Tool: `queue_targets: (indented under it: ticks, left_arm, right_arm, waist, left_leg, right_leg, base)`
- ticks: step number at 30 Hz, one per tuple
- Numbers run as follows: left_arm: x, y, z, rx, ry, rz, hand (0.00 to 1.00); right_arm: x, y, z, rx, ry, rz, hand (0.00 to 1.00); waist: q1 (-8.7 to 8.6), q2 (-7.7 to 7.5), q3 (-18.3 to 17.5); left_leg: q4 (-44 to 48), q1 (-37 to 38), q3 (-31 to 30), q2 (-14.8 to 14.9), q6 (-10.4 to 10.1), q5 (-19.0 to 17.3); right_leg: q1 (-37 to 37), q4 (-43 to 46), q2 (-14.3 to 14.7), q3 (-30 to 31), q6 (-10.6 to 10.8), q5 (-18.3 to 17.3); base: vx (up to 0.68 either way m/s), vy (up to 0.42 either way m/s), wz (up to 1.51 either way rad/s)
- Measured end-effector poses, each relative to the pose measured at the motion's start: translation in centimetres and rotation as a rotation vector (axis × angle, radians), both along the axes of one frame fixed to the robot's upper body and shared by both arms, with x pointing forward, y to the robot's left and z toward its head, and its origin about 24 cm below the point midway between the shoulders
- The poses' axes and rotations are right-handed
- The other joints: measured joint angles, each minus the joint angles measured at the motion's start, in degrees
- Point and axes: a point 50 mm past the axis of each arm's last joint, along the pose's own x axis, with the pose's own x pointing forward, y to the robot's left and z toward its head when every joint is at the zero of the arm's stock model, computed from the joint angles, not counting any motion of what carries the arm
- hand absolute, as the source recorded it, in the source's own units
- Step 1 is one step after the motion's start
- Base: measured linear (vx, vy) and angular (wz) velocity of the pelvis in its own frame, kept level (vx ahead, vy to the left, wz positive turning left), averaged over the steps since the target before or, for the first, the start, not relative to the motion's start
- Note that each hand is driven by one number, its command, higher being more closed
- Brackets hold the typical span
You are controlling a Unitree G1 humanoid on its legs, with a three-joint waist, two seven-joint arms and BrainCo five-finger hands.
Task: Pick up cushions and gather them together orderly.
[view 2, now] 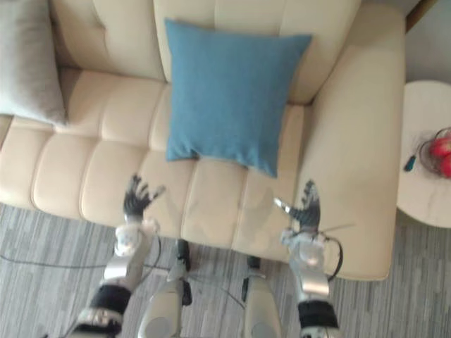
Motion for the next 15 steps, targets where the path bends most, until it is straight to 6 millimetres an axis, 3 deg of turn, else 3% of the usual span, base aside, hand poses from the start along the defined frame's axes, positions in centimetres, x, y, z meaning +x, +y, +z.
queue_targets:
  ticks: [2, 6, 10, 15]
  left_arm:
    - [-3.0, 0.6, -3.2, -0.031, 0.151, 0.036, 0.00]
    - [-7.1, 1.6, -6.9, -0.030, 0.368, 0.052, 0.00]
    - [-10.2, 1.8, -9.3, -0.040, 0.527, 0.047, 0.00]
    - [-13.1, 2.1, -10.9, -0.052, 0.667, 0.077, 0.00]
  right_arm:
    - [-2.9, 0.5, -3.6, 0.064, 0.160, -0.022, 0.00]
    - [-6.5, 1.4, -7.5, 0.149, 0.357, -0.044, 0.00]
    - [-10.1, 1.2, -10.1, 0.211, 0.527, -0.108, 0.00]
    - [-13.2, 0.9, -11.7, 0.303, 0.641, -0.208, 0.00]
  waist:
    - [0.30, -0.13, -3.10]
    - [0.54, -0.24, -6.38]
    - [0.56, -0.68, -9.29]
    - [0.45, -1.38, -11.04]
  left_leg:
    - [0.00, 2.78, 0.10, -0.06, 0.05, -0.98]
    - [-0.01, 6.56, 0.80, -0.05, -0.12, -2.40]
    - [-0.05, 9.07, 0.89, -0.12, -0.61, -3.36]
    - [-0.36, 12.30, 0.75, -0.33, -0.72, -4.61]
  right_leg:
    - [3.69, -1.98, -0.04, -0.31, 0.01, 0.02]
    - [7.98, -4.16, -0.04, -0.07, 0.01, 0.02]
    - [10.89, -6.19, -0.06, 0.03, -0.07, 0.04]
    - [14.99, -7.93, -0.22, -0.10, -0.07, 0.03]
  base:
    - [0.10, 0.002, 0.02]
    - [0.04, 0.009, -0.05]
    - [0.00, 0.003, -0.01]
    - [0.05, 0.001, 0.00]
